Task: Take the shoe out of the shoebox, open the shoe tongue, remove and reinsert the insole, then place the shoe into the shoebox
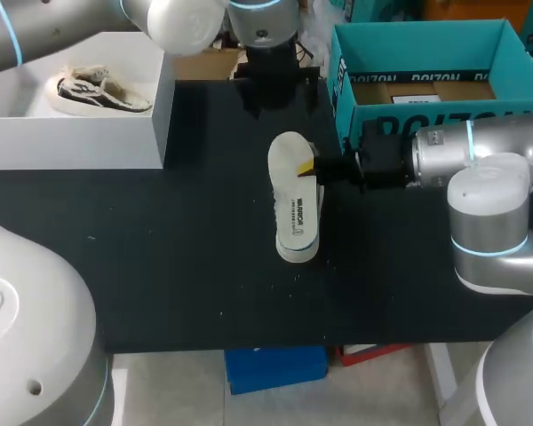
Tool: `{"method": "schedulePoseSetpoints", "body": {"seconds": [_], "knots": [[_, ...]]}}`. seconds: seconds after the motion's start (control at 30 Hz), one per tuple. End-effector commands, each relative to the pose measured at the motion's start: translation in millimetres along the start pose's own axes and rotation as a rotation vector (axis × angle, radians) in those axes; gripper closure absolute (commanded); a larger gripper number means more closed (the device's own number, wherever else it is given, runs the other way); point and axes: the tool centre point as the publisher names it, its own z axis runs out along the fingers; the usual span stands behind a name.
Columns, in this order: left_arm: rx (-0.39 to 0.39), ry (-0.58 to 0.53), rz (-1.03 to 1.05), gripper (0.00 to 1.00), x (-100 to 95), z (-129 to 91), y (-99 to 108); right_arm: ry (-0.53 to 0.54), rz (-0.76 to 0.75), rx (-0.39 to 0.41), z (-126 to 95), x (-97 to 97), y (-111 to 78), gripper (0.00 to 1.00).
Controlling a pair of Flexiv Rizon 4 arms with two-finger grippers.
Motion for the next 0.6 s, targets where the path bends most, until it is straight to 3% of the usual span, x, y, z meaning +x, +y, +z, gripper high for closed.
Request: {"method": "schedulePoseSetpoints", "body": {"seconds": [0.03,0.6], "knots": [[-0.010,0.000,-0.012,0.00,0.4,-5,-15,-0.001,0.000,-0.003,2,-0.3,-0.9,1.00],[-0.005,0.056,-0.067,0.00,-11.1,-33,-122,-0.001,0.000,-0.003,2,-0.3,-0.9,1.00]]}}
